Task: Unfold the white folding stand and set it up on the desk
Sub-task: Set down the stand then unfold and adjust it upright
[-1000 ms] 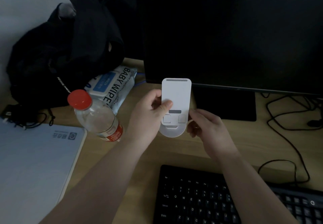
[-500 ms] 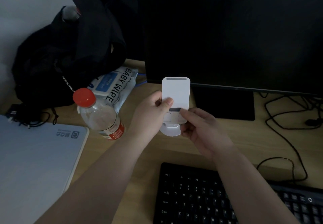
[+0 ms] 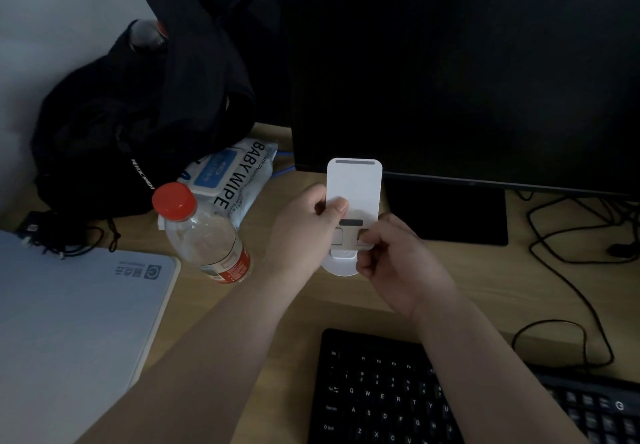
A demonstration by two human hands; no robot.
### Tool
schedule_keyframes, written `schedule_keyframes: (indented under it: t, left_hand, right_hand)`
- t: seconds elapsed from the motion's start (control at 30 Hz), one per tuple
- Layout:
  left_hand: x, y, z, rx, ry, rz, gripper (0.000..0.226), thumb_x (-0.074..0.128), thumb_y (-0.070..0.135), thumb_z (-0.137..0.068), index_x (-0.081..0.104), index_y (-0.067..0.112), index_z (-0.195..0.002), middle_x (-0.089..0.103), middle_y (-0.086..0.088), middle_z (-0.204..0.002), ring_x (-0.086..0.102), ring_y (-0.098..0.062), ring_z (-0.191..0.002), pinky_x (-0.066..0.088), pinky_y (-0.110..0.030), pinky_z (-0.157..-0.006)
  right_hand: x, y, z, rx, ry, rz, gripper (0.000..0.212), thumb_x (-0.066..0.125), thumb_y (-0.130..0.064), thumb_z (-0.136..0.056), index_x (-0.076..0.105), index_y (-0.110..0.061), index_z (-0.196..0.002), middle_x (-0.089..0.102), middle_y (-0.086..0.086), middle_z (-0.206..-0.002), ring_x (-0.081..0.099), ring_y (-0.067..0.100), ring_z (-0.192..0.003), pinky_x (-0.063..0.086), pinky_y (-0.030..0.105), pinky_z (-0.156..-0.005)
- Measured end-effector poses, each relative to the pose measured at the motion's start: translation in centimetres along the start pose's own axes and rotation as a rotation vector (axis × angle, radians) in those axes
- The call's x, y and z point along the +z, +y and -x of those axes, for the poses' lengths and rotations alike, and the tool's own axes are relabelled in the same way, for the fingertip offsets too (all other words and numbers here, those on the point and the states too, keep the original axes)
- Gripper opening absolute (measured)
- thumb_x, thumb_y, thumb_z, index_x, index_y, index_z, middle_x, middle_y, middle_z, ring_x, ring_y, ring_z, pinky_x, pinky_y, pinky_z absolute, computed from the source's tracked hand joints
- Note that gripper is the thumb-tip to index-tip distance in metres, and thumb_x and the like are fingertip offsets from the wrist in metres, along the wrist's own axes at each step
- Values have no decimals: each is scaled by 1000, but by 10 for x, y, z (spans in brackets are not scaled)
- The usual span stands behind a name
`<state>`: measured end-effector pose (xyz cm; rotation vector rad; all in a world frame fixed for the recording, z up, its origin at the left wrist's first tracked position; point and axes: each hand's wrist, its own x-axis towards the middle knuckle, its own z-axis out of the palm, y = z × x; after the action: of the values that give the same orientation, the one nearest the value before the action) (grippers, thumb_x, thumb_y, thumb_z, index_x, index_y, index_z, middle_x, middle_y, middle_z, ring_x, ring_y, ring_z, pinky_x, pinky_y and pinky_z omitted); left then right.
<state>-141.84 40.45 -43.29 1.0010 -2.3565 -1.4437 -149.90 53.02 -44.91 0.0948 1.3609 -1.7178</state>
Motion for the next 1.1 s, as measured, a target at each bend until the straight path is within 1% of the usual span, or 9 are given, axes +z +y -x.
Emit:
schedule_keyframes:
  t: [0.23, 0.3, 0.37, 0.47, 0.6, 0.7, 0.77, 0.9, 1.1]
  left_hand:
    - [-3, 1, 0, -24, -64, 36, 26, 53, 37, -104, 64, 15, -94, 56, 4, -71, 47, -5, -56, 34, -23, -53]
    - [-6, 1, -1, -19, -91, 55, 27, 54, 40, -103, 65, 17, -98, 63, -7, -77, 53, -10, -61, 38, -27, -57]
    - [-6, -3, -2, -25, -109, 115, 27, 55, 43, -101, 67, 19, -102, 71, -16, -93, 67, -20, -74, 55, -37, -67]
    - [-4, -7, 3, -102, -156, 228, 30, 57, 46, -101, 69, 21, -112, 76, -10, -104, 77, -28, -91, 64, -55, -80]
    - [-1, -14, 4, -207, -141, 250, 43, 60, 54, -97, 66, 12, -107, 78, -11, -104, 80, -28, -85, 67, -49, -74]
    - [0, -11, 3, -304, -151, 398, 43, 65, 49, -96, 63, 9, -111, 79, -10, -97, 82, -25, -78, 62, -36, -61]
    - [0, -9, 4, -331, -168, 471, 39, 66, 43, -97, 62, 9, -115, 79, -9, -97, 81, -24, -74, 60, -33, -59]
    - [-2, -13, 6, -280, -176, 535, 23, 67, 20, -100, 67, 2, -115, 73, -18, -110, 81, -26, -81, 66, -37, -72]
    - [-3, -14, 9, -181, -177, 532, 11, 62, 1, -99, 64, -3, -109, 62, -10, -98, 76, -33, -95, 66, -34, -78]
  right_hand:
    - [-7, 4, 2, -43, -7, 82, 26, 48, 14, -87, 55, -8, -73, 60, 13, -77, 48, 17, -53, 33, 31, -51]
    - [-8, -1, 3, -108, 23, 256, 15, 56, 3, -93, 64, -6, -84, 62, 13, -79, 50, 16, -53, 35, 31, -51]
    - [-7, -4, 5, -195, 46, 402, 10, 61, -13, -98, 71, -12, -96, 67, 6, -80, 53, 15, -54, 39, 31, -51]
    - [-1, -7, 9, -316, 56, 553, 18, 61, -29, -103, 73, -24, -90, 70, -7, -74, 56, 18, -54, 48, 27, -53]
    - [0, -7, 10, -373, 115, 656, 22, 61, -25, -104, 70, -15, -86, 70, -5, -69, 59, -3, -49, 47, 15, -48]
    - [0, -8, 9, -373, 139, 660, 25, 61, -23, -104, 69, -4, -89, 70, 22, -83, 55, 5, -50, 46, 18, -47]
    - [1, -8, 7, -377, 153, 658, 26, 62, -22, -103, 68, -1, -90, 70, 25, -86, 54, 10, -52, 45, 24, -48]
    - [5, -7, 3, -373, 187, 654, 25, 62, -21, -102, 69, -4, -86, 67, 21, -78, 54, 15, -56, 45, 30, -53]
    - [6, -5, -1, -394, 223, 642, 31, 64, -23, -101, 63, 5, -86, 65, 32, -85, 53, 24, -61, 44, 39, -57]
